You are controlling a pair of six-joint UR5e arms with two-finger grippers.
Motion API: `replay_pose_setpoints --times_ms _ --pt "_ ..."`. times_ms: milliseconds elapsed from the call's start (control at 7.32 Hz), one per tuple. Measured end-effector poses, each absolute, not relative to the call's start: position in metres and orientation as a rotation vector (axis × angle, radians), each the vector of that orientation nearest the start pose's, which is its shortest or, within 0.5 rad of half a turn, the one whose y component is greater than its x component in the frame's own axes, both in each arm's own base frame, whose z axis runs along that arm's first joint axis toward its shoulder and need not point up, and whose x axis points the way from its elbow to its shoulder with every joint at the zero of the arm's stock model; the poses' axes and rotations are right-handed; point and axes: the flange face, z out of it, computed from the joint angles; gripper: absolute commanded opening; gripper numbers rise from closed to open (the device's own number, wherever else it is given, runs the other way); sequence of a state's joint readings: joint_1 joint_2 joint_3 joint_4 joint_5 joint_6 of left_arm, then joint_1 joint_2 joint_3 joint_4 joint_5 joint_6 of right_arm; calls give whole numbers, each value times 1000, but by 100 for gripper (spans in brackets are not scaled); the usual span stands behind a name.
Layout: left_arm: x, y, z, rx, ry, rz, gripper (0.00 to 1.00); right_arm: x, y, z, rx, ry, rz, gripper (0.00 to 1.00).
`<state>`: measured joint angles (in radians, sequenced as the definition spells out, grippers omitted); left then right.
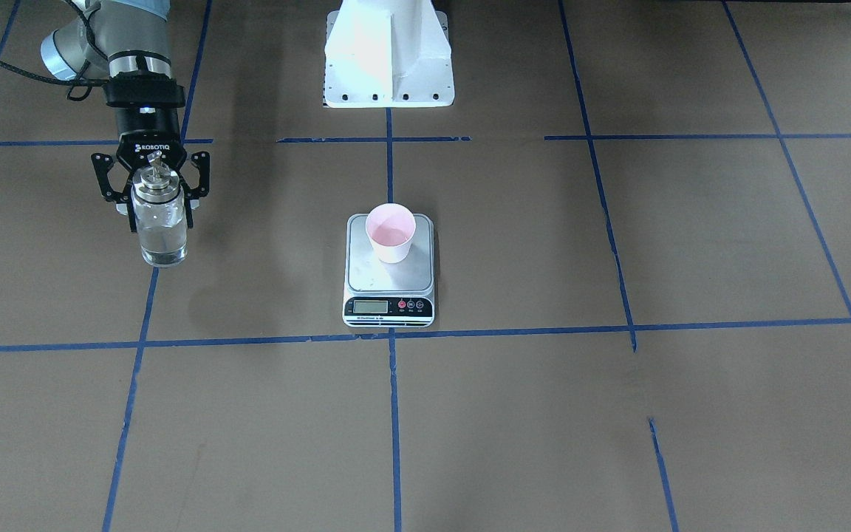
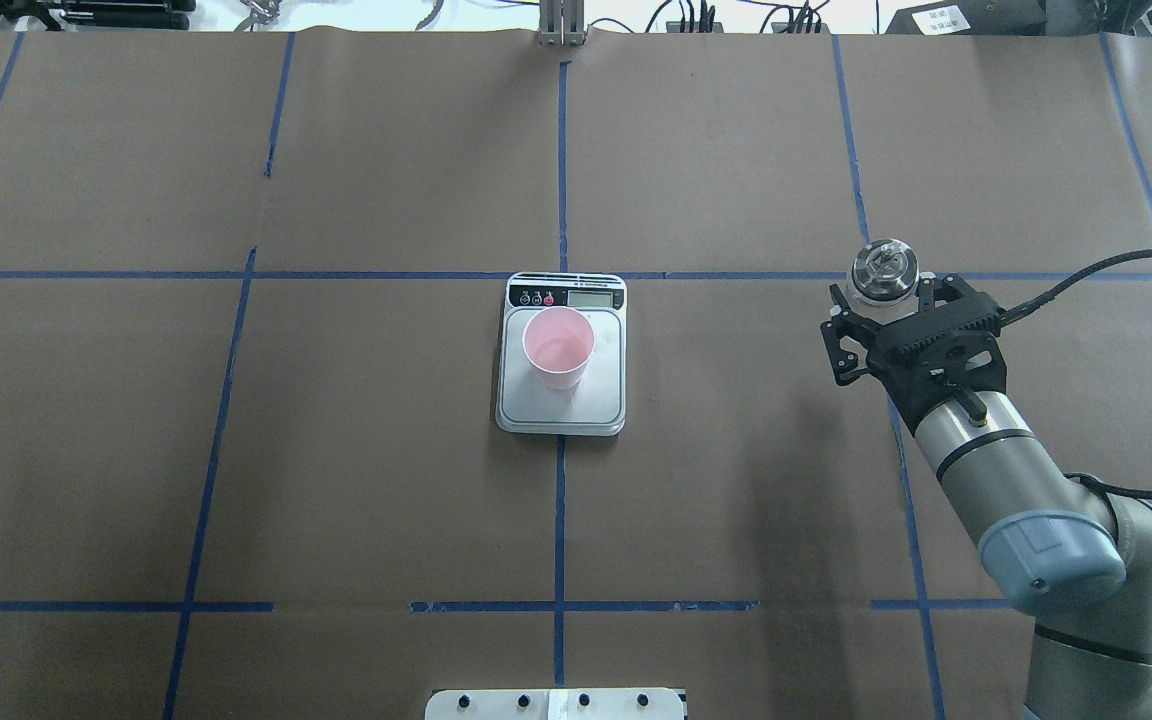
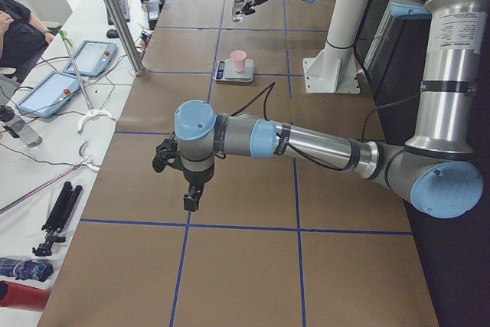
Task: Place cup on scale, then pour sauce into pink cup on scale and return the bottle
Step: 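Lift the bottle with the right gripper and carry it over the cup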
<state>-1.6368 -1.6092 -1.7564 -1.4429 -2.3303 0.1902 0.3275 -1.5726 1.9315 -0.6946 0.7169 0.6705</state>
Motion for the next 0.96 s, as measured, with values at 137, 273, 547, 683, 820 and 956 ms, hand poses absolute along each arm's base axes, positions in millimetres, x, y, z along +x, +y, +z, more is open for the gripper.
replay_pose_setpoints --times_ms 137,273,547,683,820,956 --pt "-98 -499 562 187 742 154 100 -369 -346 377 1254 -507 43 0" --pt "-98 -499 563 187 742 154 100 -369 -347 379 1255 -496 37 0" --pt "-98 -498 564 183 742 152 100 -376 -351 378 1260 -394 -3 0" --pt "-98 -498 564 181 742 151 100 -390 -357 366 1264 -293 -22 0" --pt "-98 -498 564 180 743 150 100 -409 -364 347 1261 -190 -48 0" --pt "-98 -498 564 180 744 150 100 -431 -370 326 1255 -97 -81 0"
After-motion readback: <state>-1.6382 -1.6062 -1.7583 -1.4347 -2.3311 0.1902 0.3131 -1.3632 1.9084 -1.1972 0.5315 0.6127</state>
